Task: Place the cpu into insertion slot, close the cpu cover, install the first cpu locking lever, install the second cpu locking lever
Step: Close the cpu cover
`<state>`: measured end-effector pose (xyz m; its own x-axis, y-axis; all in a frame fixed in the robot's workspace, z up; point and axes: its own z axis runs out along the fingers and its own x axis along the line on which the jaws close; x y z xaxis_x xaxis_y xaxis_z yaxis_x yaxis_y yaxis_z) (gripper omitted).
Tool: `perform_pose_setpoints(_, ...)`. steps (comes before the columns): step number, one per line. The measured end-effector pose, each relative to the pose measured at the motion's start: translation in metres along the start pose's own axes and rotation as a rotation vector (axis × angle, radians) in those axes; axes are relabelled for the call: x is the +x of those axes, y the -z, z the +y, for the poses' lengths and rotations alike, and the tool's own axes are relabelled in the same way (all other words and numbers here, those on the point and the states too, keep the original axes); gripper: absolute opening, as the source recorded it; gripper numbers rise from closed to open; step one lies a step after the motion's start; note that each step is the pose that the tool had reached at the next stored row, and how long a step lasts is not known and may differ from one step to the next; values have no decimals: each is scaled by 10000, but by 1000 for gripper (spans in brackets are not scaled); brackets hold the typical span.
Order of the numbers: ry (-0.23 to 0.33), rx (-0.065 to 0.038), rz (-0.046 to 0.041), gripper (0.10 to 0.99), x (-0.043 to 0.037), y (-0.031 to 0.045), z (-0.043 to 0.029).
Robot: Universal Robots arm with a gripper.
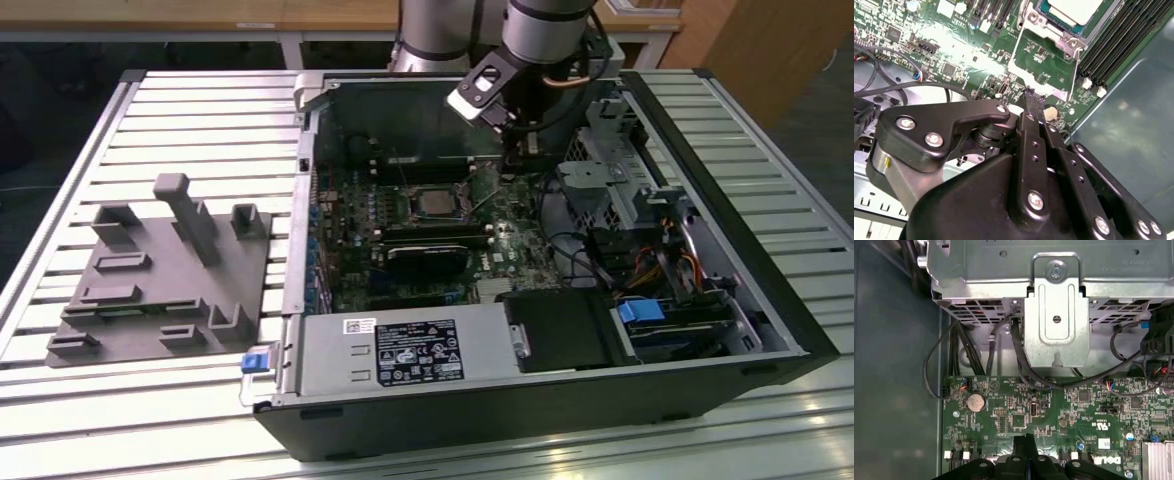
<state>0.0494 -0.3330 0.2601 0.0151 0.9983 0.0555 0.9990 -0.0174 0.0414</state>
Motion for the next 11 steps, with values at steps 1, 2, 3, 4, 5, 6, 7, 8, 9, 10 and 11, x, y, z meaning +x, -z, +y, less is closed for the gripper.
perform_pose_setpoints(1,0,0,-1,106,1,-1,10)
perform_pose_setpoints(2,-1,0,0,106,1,-3,22)
perform_pose_setpoints(3,-1,0,0,106,2,-6,35)
perform_pose_setpoints(4,-1,1,1,106,3,-10,47)
perform_pose_setpoints(5,0,2,2,106,4,-15,57)
perform_pose_setpoints(6,-1,3,0,106,7,-20,66)
perform_pose_setpoints(7,0,6,-3,106,12,-27,75)
perform_pose_setpoints(8,0,9,-1,106,17,-37,80)
perform_pose_setpoints(9,-1,12,0,106,21,-48,81)
perform_pose_setpoints(10,-2,15,1,106,24,-65,81)
perform_pose_setpoints(11,-2,18,0,106,25,-82,81)
